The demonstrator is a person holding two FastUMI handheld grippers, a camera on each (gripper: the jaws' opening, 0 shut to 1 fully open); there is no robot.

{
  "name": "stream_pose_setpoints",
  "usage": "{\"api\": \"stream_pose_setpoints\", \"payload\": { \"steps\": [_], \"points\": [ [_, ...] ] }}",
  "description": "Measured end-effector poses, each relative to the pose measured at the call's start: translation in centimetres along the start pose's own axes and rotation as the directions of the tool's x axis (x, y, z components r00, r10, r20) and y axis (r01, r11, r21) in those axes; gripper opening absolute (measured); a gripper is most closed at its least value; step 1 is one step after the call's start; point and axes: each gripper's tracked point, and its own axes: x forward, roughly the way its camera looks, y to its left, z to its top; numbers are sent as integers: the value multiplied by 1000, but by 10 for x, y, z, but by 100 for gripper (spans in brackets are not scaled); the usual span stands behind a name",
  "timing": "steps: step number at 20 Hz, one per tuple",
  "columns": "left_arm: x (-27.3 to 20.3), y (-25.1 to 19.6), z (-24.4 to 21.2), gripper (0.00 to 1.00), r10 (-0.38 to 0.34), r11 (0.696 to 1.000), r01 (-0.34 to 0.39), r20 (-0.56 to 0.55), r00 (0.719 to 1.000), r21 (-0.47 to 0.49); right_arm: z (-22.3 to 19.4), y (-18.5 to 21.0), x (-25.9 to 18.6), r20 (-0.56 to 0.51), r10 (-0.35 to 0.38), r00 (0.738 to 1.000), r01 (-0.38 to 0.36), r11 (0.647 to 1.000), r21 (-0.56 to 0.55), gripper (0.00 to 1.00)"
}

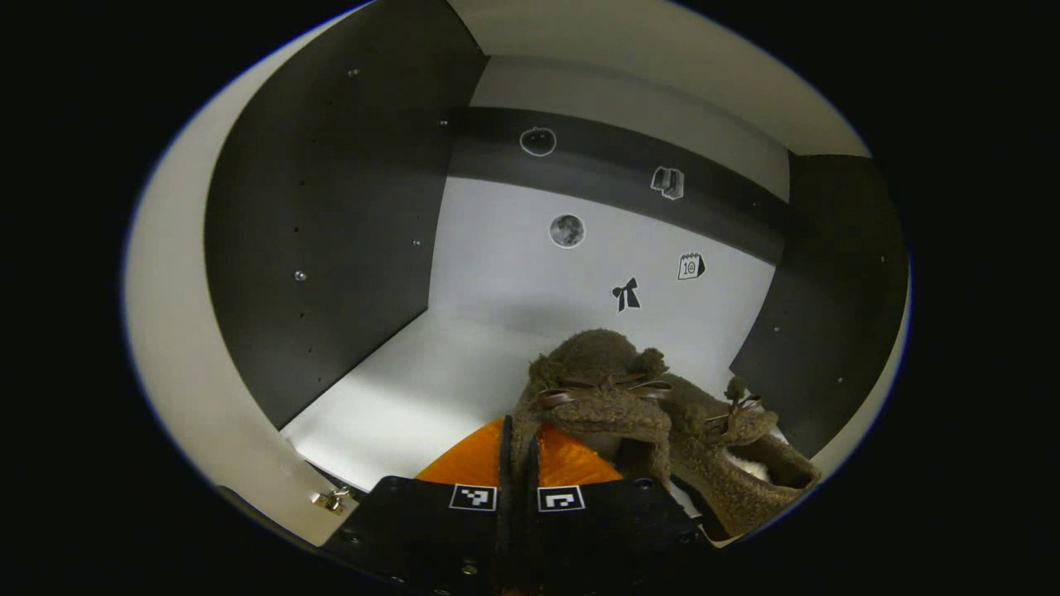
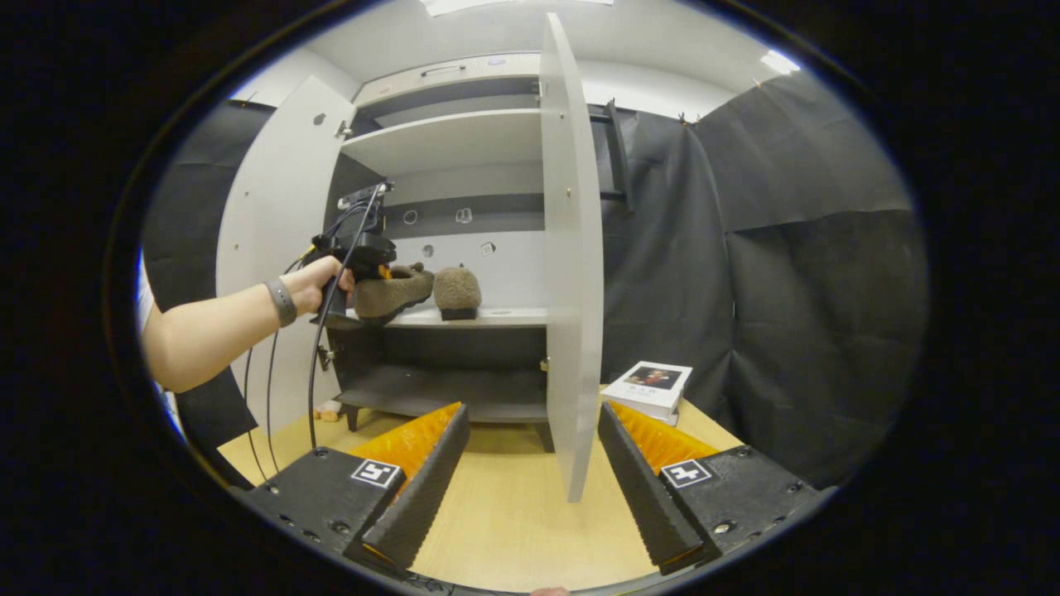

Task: Grab one shoe with the right hand and put it into the shoe cabinet, grab the other shoe with the left hand and put it into the shoe cabinet; then close the right door with the right hand and the left door with the left hand.

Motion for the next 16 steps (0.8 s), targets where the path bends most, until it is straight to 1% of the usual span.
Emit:
{"api": "stream_pose_setpoints", "payload": {
  "steps": [1,2,3,5,6,7,9,10,11,12,13,14,15,16],
  "points": [
    [2,-1,1,4,5,1000,-5,-13,1000,13,-1,-1,1,-2,-1,1000,1,1000,5,99],
    [5,-2,0,16,8,1000,-7,-32,999,31,-2,-1,2,-4,0,1000,0,1000,10,99],
    [5,-1,-1,4,16,999,-14,-49,999,50,-2,0,3,-7,2,1000,-2,1000,14,99],
    [5,0,1,13,27,998,-24,-46,999,66,-3,-1,3,-9,4,1000,-4,1000,21,99],
    [5,5,-1,19,48,997,-44,-54,997,70,-3,-1,3,-9,4,1000,-4,1000,24,99],
    [4,9,1,20,63,995,-59,-51,997,76,-3,-1,3,-7,4,1000,-4,1000,26,99],
    [2,20,5,37,94,992,-90,-38,995,88,-3,-1,4,-6,3,1000,-3,1000,27,99],
    [2,22,5,44,100,991,-96,-39,994,94,-3,-1,4,-5,3,1000,-3,1000,30,99],
    [-3,24,6,81,104,991,-100,-38,994,92,-4,-1,5,-6,5,1000,-5,999,33,99],
    [-6,26,8,77,103,991,-100,-32,994,84,-4,-1,5,-8,7,1000,-7,999,37,99],
    [-9,24,14,82,86,994,-85,-9,996,69,-5,-1,5,-10,10,1000,-10,999,39,99],
    [-15,21,18,91,68,996,-69,12,998,52,-5,-1,5,-9,12,1000,-12,999,40,99],
    [-21,19,21,94,53,998,-54,24,998,43,-5,0,5,-8,16,1000,-15,999,40,99],
    [-29,18,21,95,42,998,-43,30,999,41,-4,0,4,-6,19,1000,-19,999,39,99]
  ]
}}
